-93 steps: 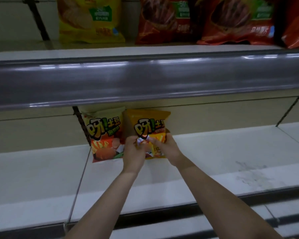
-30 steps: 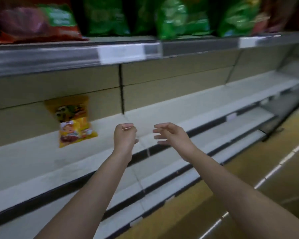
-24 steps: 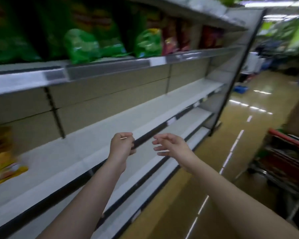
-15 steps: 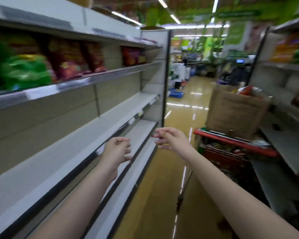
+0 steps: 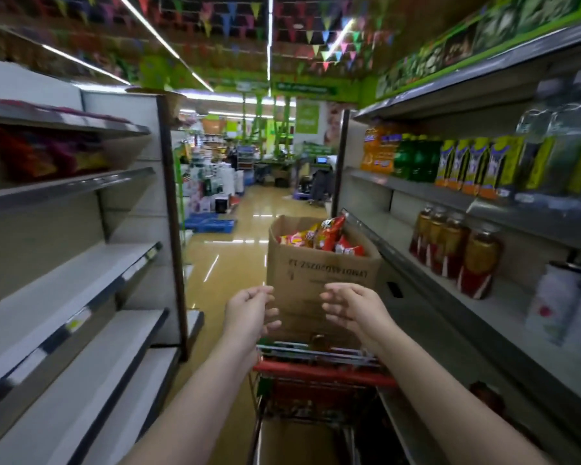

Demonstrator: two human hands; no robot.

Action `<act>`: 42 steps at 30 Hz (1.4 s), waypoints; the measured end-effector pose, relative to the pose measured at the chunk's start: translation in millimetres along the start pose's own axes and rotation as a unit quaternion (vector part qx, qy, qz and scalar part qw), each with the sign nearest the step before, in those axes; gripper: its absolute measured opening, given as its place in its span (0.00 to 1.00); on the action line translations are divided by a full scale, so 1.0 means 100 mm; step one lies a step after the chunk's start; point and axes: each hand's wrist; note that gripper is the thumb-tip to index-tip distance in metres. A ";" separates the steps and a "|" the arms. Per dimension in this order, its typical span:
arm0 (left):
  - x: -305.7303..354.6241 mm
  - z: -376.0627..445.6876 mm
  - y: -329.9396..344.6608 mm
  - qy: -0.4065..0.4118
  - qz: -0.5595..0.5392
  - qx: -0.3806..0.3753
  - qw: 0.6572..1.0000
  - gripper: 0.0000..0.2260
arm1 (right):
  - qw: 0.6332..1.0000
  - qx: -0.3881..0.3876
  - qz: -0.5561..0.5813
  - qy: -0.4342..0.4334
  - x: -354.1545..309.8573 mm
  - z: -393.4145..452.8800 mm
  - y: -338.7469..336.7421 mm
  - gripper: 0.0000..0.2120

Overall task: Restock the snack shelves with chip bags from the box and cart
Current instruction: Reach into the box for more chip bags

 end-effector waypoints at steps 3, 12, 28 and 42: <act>0.13 0.54 0.12 0.008 0.038 -0.034 0.999 0.09 | 1.000 0.021 0.005 0.010 0.08 0.41 -0.02 0.10; 0.55 2.41 0.35 -0.020 0.089 -0.093 0.992 0.06 | 0.989 0.150 -0.011 -0.006 0.08 1.94 0.02 0.09; 0.81 4.59 1.61 -0.099 0.037 -0.148 0.983 0.06 | 0.981 0.110 -0.153 0.048 0.36 4.60 -0.44 0.13; 0.28 5.07 2.01 0.012 0.201 -0.016 0.979 0.03 | 0.967 0.106 -0.223 0.065 1.09 6.31 -0.60 0.35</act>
Point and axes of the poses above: each hand's wrist, its own z-axis towards the middle knuckle, its own y-axis out of the palm, x = y × z, and after that the axes turned 6 degrees about -y, right-handed
